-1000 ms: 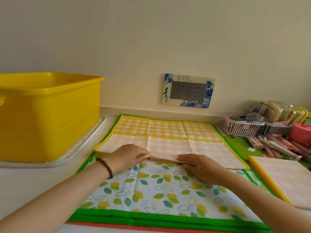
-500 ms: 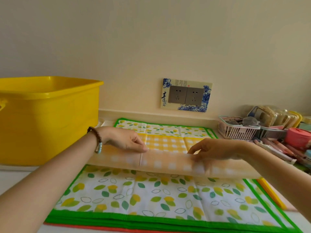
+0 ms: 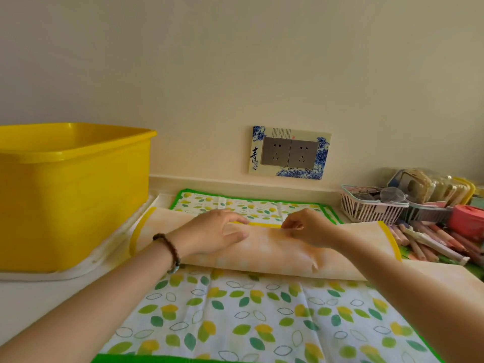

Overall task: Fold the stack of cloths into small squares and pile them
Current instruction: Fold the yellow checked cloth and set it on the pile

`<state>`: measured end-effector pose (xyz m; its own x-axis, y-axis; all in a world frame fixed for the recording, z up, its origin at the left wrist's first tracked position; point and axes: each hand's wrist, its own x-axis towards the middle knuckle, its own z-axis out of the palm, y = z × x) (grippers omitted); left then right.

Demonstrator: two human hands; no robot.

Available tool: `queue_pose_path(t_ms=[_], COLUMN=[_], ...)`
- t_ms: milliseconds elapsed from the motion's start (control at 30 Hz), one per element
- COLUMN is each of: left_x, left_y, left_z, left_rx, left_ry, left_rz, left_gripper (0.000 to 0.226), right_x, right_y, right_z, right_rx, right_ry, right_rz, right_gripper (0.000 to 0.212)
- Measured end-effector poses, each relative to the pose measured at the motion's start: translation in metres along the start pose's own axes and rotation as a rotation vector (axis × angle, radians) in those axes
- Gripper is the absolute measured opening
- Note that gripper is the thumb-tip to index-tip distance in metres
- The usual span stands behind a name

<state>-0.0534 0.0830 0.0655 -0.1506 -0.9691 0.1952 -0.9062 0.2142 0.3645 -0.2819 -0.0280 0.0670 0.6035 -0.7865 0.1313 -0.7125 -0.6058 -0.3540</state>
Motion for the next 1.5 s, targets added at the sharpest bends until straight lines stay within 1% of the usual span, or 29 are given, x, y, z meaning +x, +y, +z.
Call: queue_pose_path(t_ms=[67,133,233,333,433,500,700,833,900,967,1133,1300,1500], left_x=[0.003,0.006,0.011,0.017,0.021,0.022,0.021,0.022,0.022,0.022,0.022,0.022,0.022], left_y=[-0.005,-0.008,-0.012,-0.019,-0.025,-0.029,-0.038,-0.04,-0.041,-0.042,-0.044,-0.044,-0.045], left_z=[0.01,0.019,0.028,0.036,0.045,0.052,0.068,0.073,0.074,0.075,0.075,0.073,0.074], left_rx=[0.019,0.091,0.17,0.182,0.177,0.17,0.174,0.156,0.155,0.158,0.172,0.198,0.204], left_ry=[-0.067,-0.124,-0.158,-0.18,-0.196,-0.21,-0.193,-0.175,-0.161,-0.153,-0.176,-0.2,-0.19], left_rz=[-0.029,-0.042,-0.066,-0.106,-0.148,-0.162,-0.166,-0.171,-0.171,-0.17,-0.18,-0.198,-0.206], left_gripper=[0.055,0.063,0.066,0.069,0.07,0.069,0.068,0.062,0.058,0.056,0.057,0.055,0.055], right_x=[0.008,0.017,0.029,0.038,0.041,0.04,0.032,0.033,0.03,0.025,0.018,0.008,-0.011], right_y=[0.005,0.011,0.02,0.028,0.03,0.025,-0.009,-0.023,-0.027,-0.028,-0.02,0.008,0.053], right_z=[0.012,0.02,0.031,0.04,0.047,0.051,0.076,0.097,0.103,0.106,0.103,0.088,0.066], right_rx=[0.037,0.04,0.008,0.02,0.051,0.043,0.061,-0.043,-0.054,-0.055,-0.125,-0.167,-0.207], right_ry=[0.032,0.056,0.089,0.162,0.272,0.296,0.199,0.095,0.071,0.067,-0.034,-0.015,-0.023], right_rz=[0.036,0.065,0.11,0.154,0.154,0.125,0.012,0.01,0.018,0.044,0.139,0.237,0.354], right_gripper=[0.015,0.018,0.019,0.023,0.028,0.03,0.034,0.043,0.043,0.044,0.053,0.054,0.057])
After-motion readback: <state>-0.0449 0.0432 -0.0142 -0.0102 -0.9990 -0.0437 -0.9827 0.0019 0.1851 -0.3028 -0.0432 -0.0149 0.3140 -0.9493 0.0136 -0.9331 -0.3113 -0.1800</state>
